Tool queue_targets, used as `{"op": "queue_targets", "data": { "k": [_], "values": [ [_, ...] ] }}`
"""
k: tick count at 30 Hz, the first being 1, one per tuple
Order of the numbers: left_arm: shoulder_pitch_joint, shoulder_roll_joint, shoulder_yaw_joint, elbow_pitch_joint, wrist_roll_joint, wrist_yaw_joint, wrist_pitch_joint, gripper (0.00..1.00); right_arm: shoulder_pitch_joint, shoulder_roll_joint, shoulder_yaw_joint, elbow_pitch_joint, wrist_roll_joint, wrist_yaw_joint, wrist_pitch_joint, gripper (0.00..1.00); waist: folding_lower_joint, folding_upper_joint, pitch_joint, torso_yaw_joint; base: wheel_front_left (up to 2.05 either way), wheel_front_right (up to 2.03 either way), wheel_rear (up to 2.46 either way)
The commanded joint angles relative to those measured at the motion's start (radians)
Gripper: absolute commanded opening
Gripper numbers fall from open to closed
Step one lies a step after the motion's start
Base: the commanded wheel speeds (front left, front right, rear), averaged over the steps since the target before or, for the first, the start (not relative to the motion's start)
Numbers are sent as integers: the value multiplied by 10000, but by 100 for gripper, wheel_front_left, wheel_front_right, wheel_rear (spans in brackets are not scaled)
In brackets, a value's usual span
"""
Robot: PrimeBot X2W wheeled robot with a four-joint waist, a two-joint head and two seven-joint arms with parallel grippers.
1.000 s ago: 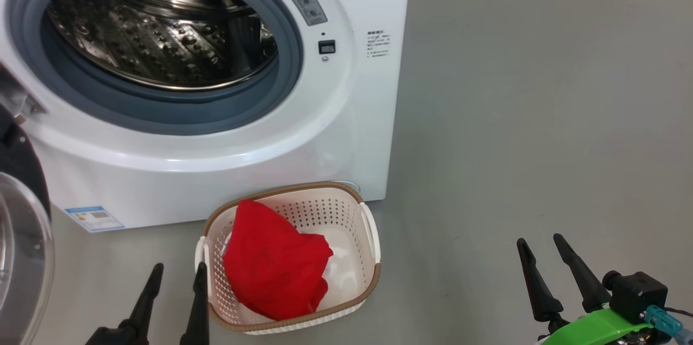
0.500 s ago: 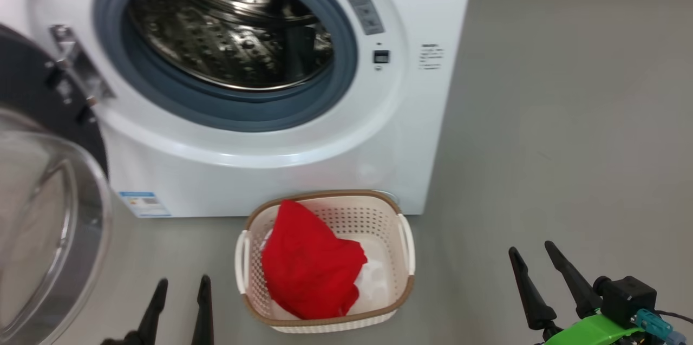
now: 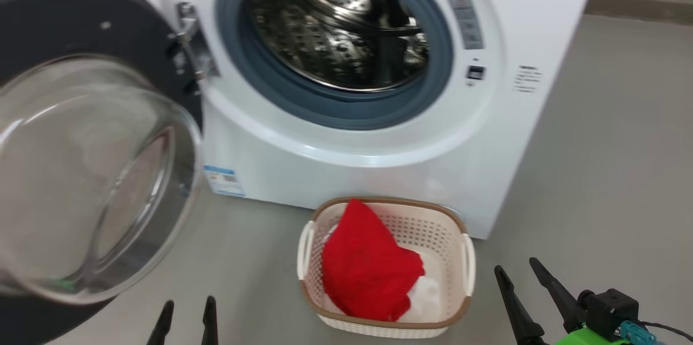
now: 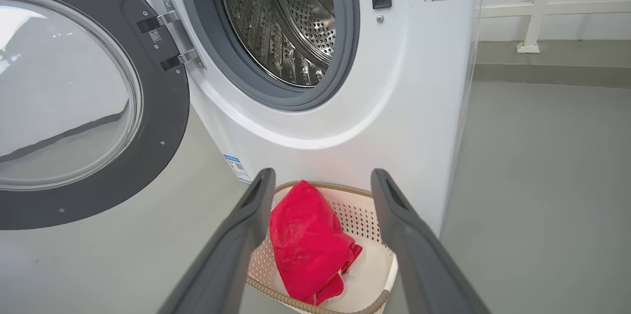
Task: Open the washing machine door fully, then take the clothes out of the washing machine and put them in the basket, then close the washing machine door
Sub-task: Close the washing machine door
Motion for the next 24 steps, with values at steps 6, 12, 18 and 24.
{"op": "queue_targets", "data": {
  "k": [6, 12, 18, 24],
  "values": [
    [168, 77, 335, -450, -401, 346, -49, 100, -227, -128, 578, -138, 144, 65, -65, 100, 0, 0, -131, 1160, 0, 0, 0],
    [393, 77, 352, -862, -938, 751, -49, 100, -745, -157, 1154, 32, 260, 65, -65, 100, 0, 0, 21, 1344, 0, 0, 0],
    [553, 77, 312, -1127, -1184, 978, -49, 100, -1089, -174, 1512, 187, 380, 65, -65, 100, 0, 0, 55, 1418, 0, 0, 0],
    [572, 77, 295, -1146, -1189, 964, -49, 100, -1096, -208, 1538, 224, 463, 65, -65, 100, 0, 0, -13, 1396, 0, 0, 0]
  ]
}}
